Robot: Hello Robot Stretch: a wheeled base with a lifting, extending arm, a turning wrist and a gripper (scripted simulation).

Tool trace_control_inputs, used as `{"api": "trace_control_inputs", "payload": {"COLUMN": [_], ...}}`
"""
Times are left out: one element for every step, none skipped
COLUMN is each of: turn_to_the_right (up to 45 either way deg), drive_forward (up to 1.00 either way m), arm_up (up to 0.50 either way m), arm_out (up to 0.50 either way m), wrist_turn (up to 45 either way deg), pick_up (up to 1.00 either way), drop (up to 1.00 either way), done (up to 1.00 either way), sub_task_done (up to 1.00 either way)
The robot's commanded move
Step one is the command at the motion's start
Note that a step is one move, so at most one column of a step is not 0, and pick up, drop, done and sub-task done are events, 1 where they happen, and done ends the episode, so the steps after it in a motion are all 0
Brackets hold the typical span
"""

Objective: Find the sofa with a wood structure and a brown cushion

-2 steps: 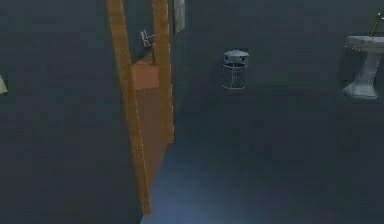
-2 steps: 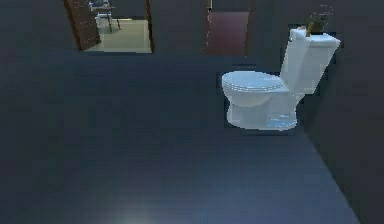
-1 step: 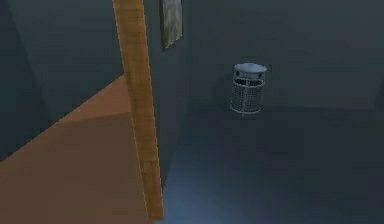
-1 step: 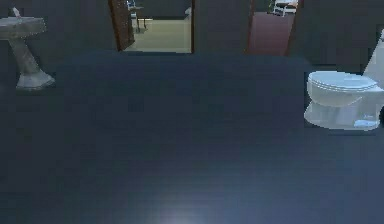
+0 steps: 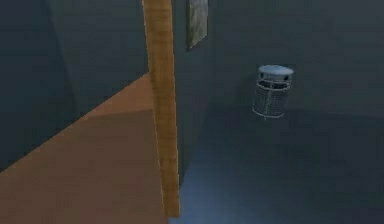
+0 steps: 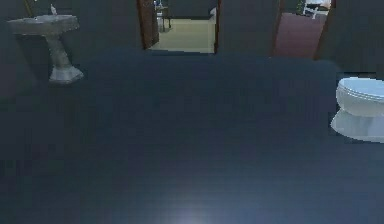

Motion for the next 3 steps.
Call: {"api": "trace_control_inputs", "payload": {"turn_to_the_right": [0.0, -45.0, -18.0], "drive_forward": [0.4, 0.0, 0.0], "arm_up": [0.0, 0.0, 0.0], "arm_out": [0.0, 0.0, 0.0], "wrist_turn": [0.0, 0.0, 0.0], "pick_up": [0.0, 0.0, 0.0], "drop": [0.0, 0.0, 0.0], "done": [0.0, 0.0, 0.0], "sub_task_done": [0.0, 0.0, 0.0]}}
